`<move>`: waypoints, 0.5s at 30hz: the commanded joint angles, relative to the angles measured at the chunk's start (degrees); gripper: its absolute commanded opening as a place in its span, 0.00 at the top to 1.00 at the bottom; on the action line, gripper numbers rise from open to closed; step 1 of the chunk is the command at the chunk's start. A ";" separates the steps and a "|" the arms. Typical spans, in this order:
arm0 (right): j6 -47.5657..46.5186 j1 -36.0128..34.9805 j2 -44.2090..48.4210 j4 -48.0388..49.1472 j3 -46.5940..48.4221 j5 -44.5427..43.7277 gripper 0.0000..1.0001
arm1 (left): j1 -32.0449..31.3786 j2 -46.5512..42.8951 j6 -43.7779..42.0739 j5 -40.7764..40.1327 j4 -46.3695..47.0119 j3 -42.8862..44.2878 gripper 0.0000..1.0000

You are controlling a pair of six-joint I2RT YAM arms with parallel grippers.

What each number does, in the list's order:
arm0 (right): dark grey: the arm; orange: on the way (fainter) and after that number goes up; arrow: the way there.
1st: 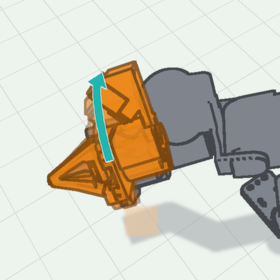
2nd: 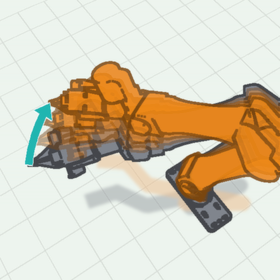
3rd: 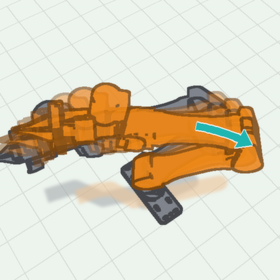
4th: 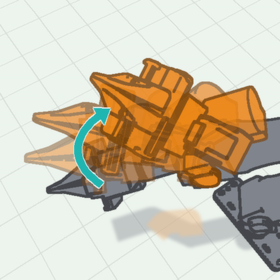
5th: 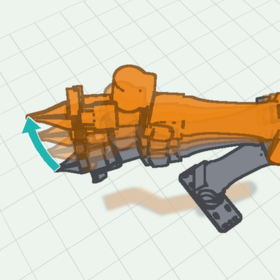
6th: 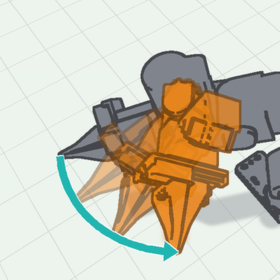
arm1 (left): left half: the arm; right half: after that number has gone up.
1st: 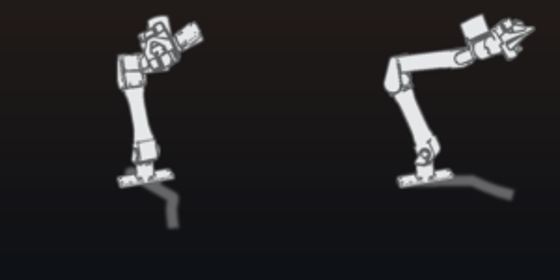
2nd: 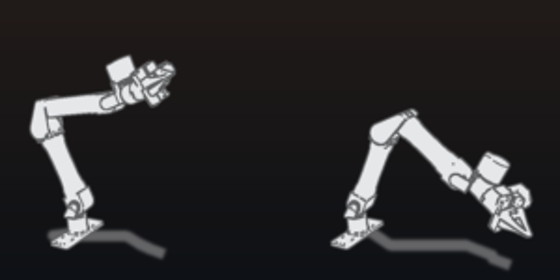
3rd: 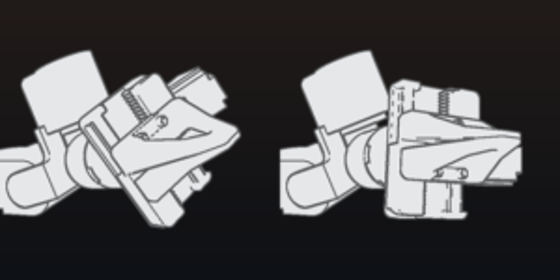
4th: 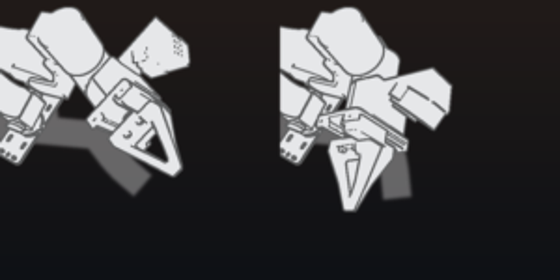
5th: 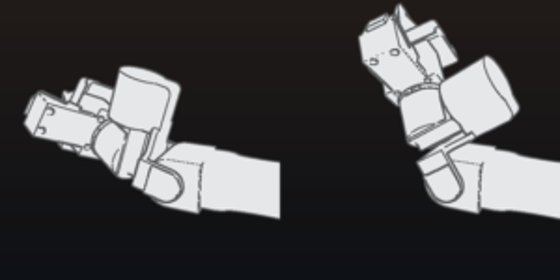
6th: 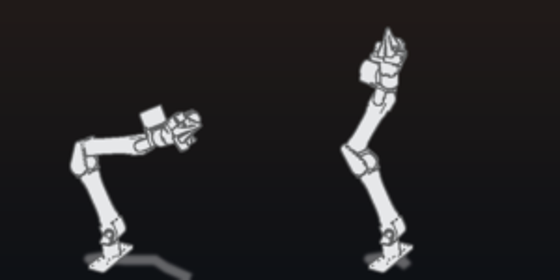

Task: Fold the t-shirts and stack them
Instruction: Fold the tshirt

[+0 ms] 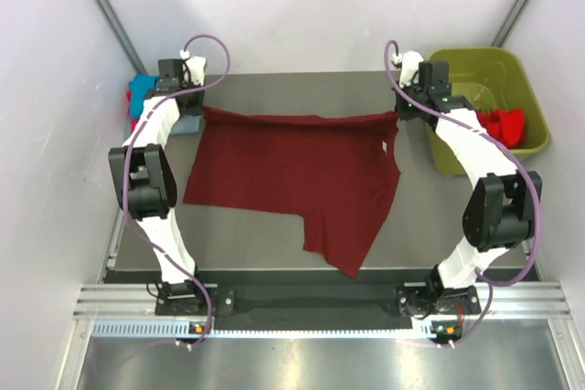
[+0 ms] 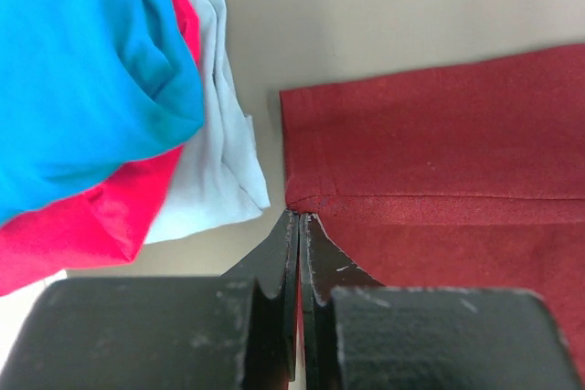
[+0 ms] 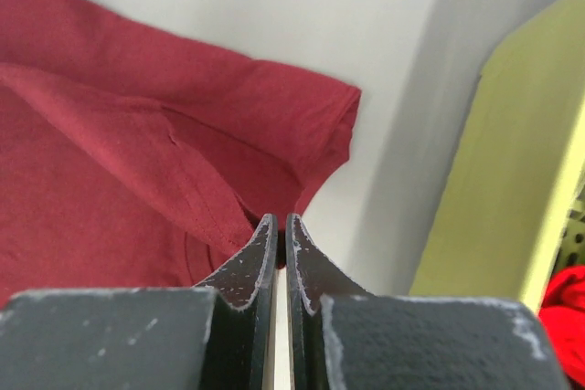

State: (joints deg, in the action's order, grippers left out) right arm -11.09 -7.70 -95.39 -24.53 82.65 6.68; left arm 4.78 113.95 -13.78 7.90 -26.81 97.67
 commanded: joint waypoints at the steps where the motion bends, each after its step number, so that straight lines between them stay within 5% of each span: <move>1: 0.54 0.06 1.44 1.60 -0.21 1.06 1.00 | 0.41 -2.24 2.00 0.89 0.97 -0.02 1.00; 15: 0.02 -0.73 -2.34 0.46 -1.26 2.20 1.00 | 0.41 0.57 3.59 0.01 -2.37 -0.72 1.00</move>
State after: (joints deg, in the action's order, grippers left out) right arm -10.94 -7.88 -98.17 -25.04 81.25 8.05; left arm 4.80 114.85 -10.72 8.10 -28.38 97.34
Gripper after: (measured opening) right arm 0.014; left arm 0.011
